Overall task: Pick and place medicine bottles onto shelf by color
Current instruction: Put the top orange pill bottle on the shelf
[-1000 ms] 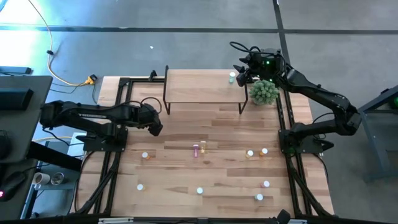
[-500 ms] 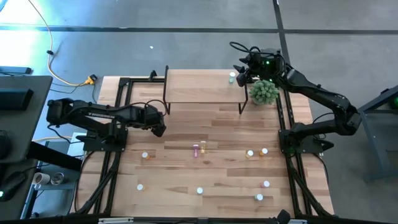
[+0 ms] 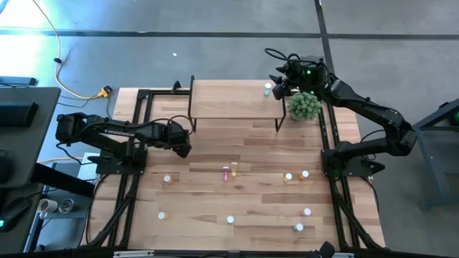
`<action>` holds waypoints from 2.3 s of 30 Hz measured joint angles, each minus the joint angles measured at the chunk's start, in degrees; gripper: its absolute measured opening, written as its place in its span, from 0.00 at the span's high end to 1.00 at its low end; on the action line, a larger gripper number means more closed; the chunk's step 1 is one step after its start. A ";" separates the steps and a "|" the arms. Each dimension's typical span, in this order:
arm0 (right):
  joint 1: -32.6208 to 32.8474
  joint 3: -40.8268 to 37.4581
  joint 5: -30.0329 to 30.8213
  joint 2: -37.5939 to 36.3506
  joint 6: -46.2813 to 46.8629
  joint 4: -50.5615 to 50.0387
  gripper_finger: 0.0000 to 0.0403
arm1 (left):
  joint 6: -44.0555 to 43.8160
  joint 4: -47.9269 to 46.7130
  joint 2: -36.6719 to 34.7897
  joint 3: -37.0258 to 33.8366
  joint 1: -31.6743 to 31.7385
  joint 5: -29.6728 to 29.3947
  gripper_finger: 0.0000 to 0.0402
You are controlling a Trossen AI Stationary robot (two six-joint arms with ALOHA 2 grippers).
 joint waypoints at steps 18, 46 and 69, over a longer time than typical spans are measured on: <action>0.00 0.00 0.02 0.00 0.00 0.00 0.53 | 4.67 -2.68 -1.69 1.49 0.00 2.39 0.72; -0.01 0.00 0.02 0.00 -0.37 -0.15 0.53 | 33.91 -16.06 -3.03 46.32 25.04 -7.70 0.72; -0.01 0.00 0.03 0.00 1.02 -1.27 0.53 | 58.76 -16.74 27.77 70.16 27.12 4.79 0.72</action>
